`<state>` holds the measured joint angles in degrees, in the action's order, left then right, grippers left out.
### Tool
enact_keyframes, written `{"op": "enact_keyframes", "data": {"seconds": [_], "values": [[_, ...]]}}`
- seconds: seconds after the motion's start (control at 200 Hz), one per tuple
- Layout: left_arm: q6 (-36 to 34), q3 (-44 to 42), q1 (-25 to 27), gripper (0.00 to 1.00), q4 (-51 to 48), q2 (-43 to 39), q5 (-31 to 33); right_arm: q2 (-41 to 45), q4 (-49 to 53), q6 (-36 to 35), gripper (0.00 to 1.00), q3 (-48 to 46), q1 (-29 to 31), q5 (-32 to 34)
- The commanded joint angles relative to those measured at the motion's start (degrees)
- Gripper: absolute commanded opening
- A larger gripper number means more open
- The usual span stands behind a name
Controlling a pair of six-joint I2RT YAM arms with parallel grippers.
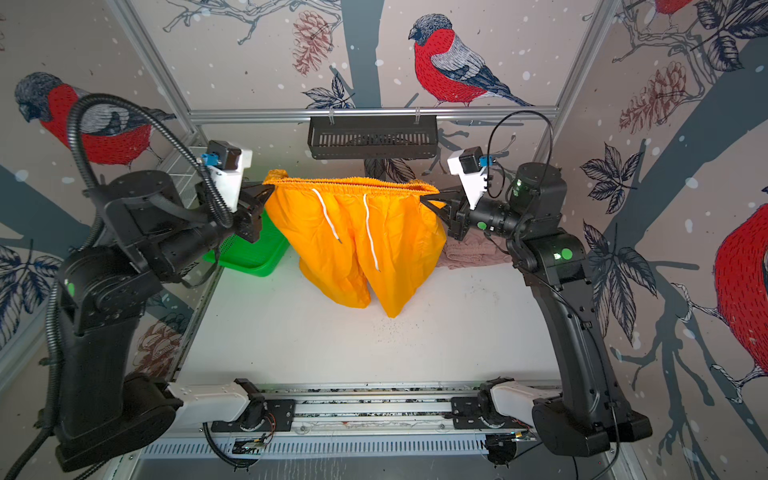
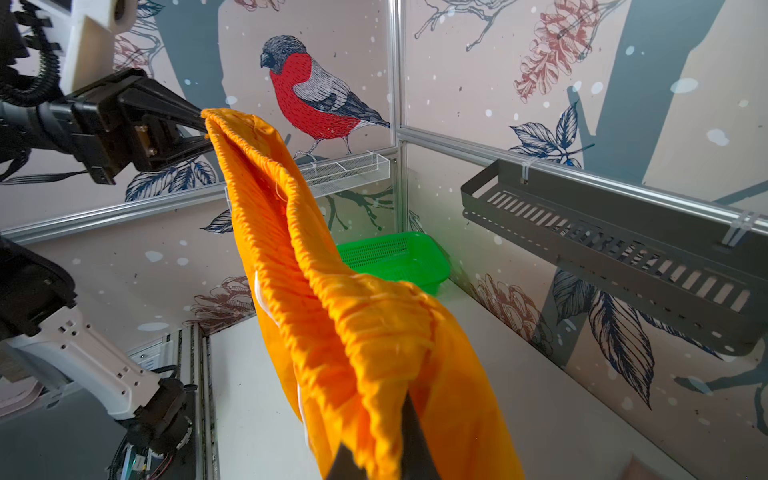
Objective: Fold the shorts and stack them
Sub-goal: 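Lift the orange shorts by the waistband with both grippers and shake them out, then lay the orange shorts flat on the table with both grippers and release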
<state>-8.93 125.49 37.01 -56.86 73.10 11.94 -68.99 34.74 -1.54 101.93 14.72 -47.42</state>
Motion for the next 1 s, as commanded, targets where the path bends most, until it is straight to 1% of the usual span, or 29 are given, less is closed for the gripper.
{"op": "enact_keyframes", "data": {"seconds": [0.0,0.085,0.195,0.22,0.275,0.465,0.595,0.68,0.81,0.9,0.95,0.995], "values": [[2.14,-0.56,-0.1,0.0,-5.06,0.22,6.43,1.16,2.04,0.75,0.02,0.66,-0.12,7.72],[2.19,-4.15,-0.1,0.0,-3.15,1.75,10.64,0.29,-0.26,2.0,0.01,-0.76,-0.05,13.68],[1.66,-8.0,-0.49,0.0,2.28,5.34,14.43,-2.23,-6.97,3.06,0.01,-5.84,-0.58,20.05],[1.48,-8.59,-0.65,0.0,3.52,6.53,15.14,-2.54,-8.47,3.2,0.01,-6.94,-0.74,21.03],[1.62,-8.88,-1.78,0.0,5.79,9.52,16.29,-6.2,-11.26,3.14,0.01,-8.58,-1.16,22.04],[0.58,-11.35,-8.6,0.0,16.69,21.8,14.25,-17.26,-22.19,3.7,0.01,-11.91,-2.01,22.86],[-0.23,-14.86,-12.89,0.0,25.09,30.4,9.78,-25.9,-32.06,3.27,0.01,-14.18,-2.48,22.43],[-0.85,-16.69,-14.27,0.0,30.62,35.34,8.2,-32.81,-35.59,4.4,0.01,-13.23,-3.27,19.79],[-2.05,-19.04,-15.37,0.0,39.6,41.36,8.28,-43.59,-38.18,5.01,0.01,-10.09,-3.47,17.35],[-2.54,-18.16,-16.46,0.0,43.98,45.75,8.74,-48.93,-42.11,6.23,0.01,-9.39,-3.31,17.17],[-2.48,-17.03,-17.1,0.0,45.49,48.03,8.88,-51.36,-44.4,6.8,0.01,-9.0,-3.24,17.9],[-2.11,-15.62,-17.64,0.0,45.95,49.91,8.47,-53.53,-44.49,6.6,0.01,-7.57,-3.04,18.98]]}}
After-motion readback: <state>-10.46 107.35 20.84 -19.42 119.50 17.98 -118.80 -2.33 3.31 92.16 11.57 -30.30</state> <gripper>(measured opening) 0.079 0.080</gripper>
